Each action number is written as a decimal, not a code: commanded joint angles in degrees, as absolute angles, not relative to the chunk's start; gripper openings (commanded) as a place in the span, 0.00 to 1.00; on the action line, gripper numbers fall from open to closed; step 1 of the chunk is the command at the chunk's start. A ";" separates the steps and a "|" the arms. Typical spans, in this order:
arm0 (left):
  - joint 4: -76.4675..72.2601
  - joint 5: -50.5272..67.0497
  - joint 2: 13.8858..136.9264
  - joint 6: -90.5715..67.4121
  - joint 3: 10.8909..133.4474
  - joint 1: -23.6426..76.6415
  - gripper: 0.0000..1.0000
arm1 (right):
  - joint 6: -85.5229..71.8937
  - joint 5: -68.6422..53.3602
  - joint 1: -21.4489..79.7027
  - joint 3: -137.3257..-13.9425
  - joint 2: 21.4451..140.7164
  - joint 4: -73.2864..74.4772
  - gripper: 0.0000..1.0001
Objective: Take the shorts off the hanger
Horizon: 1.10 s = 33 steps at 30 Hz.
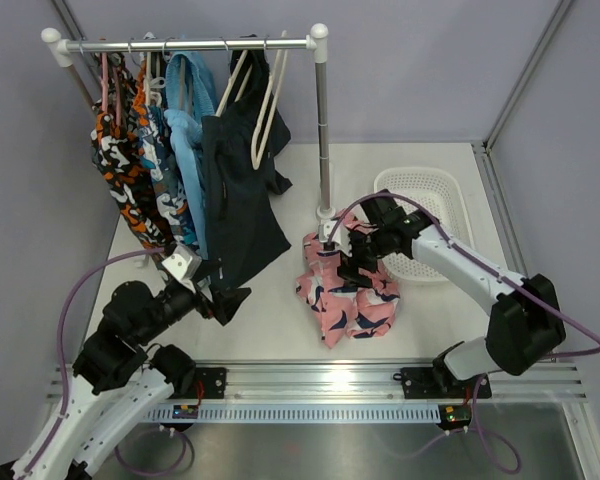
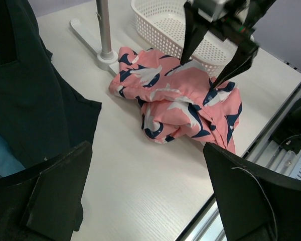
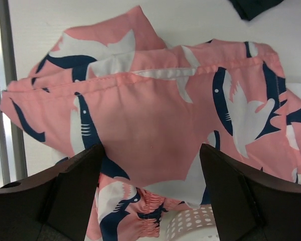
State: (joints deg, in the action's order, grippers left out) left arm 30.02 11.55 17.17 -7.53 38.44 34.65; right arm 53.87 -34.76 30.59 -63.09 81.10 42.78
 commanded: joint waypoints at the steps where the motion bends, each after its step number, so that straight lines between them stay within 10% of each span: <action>1: 25.75 10.46 15.12 -6.77 37.79 34.89 0.99 | 56.34 -29.54 34.27 -63.64 84.54 40.87 0.83; 4: 26.01 9.93 15.03 -6.77 37.79 34.89 0.99 | 55.73 -28.13 36.21 -63.37 88.15 40.34 0.65; 9: 26.28 9.76 15.21 -6.94 37.97 34.89 0.99 | 54.31 -30.23 36.21 -65.91 88.34 42.53 0.00; 33: 27.60 6.15 16.35 -7.82 38.85 34.89 0.99 | 18.46 -41.23 2.73 -105.95 68.28 36.39 0.00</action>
State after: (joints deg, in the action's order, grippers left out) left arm 29.80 7.22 16.93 -7.55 38.15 34.65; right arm 24.43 -42.50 4.29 -97.71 66.76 42.50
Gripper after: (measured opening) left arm 0.988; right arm 0.017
